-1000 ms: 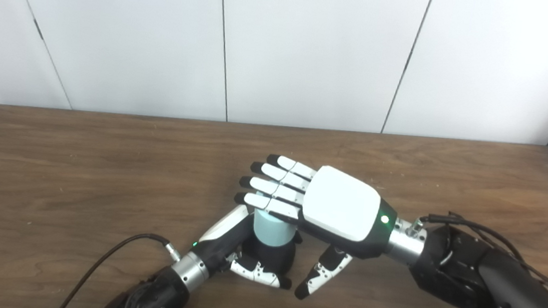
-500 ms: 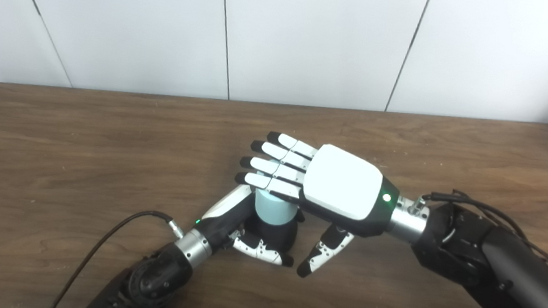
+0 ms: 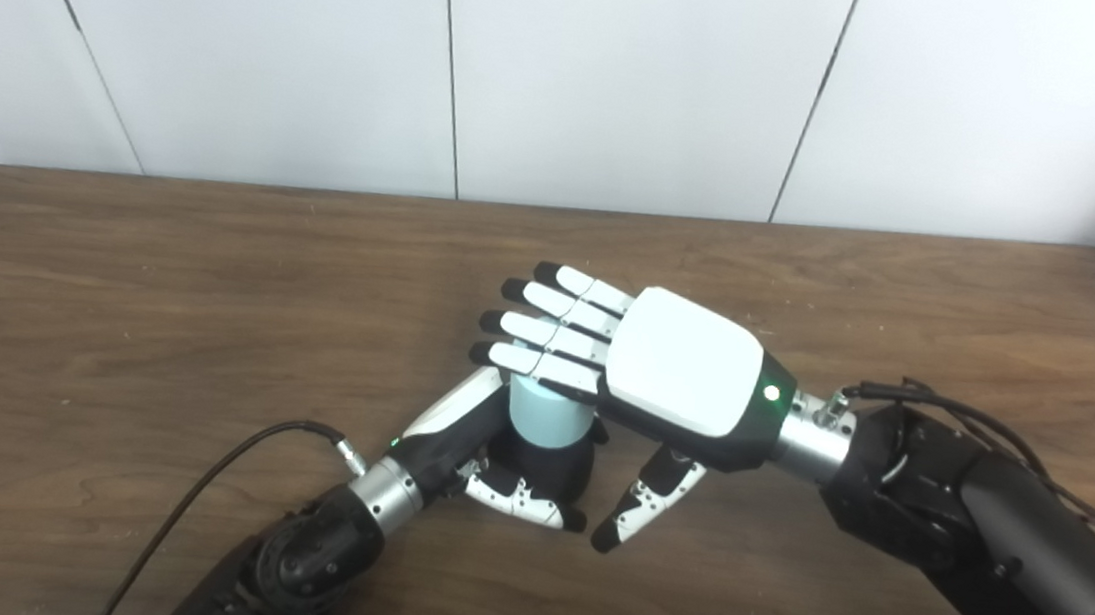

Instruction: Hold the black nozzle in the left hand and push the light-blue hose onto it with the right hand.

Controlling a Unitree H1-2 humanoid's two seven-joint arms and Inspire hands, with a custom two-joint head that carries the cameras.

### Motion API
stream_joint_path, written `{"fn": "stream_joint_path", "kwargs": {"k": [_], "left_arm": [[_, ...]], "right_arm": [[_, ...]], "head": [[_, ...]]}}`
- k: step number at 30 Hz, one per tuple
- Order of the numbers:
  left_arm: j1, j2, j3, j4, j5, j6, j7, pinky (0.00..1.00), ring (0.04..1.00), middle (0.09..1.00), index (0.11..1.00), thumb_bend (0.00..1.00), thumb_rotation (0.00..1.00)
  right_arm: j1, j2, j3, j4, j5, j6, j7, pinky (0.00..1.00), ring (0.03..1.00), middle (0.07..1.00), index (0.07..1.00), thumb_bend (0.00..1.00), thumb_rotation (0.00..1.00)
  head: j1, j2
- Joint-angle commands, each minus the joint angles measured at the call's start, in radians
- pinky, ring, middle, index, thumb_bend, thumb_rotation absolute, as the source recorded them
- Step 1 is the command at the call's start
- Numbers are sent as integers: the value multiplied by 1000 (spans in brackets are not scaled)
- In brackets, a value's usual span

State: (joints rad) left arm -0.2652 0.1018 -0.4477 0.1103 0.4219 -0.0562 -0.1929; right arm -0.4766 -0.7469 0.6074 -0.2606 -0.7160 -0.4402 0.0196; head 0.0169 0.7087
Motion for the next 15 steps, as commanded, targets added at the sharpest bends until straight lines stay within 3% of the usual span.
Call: {"fn": "stream_joint_path", "kwargs": {"k": [1, 15], "left_arm": [[19, 27, -4, 29, 23, 47, -33, 1000, 950, 836, 487, 523, 75], [19, 27, -2, 25, 21, 47, -34, 1000, 950, 833, 487, 523, 76]], "right_arm": [[52, -30, 57, 51, -40, -29, 118, 981, 990, 960, 890, 765, 495], [49, -22, 66, 100, 52, -29, 143, 951, 992, 961, 900, 775, 467]], "head": [[1, 0], [3, 2]]}}
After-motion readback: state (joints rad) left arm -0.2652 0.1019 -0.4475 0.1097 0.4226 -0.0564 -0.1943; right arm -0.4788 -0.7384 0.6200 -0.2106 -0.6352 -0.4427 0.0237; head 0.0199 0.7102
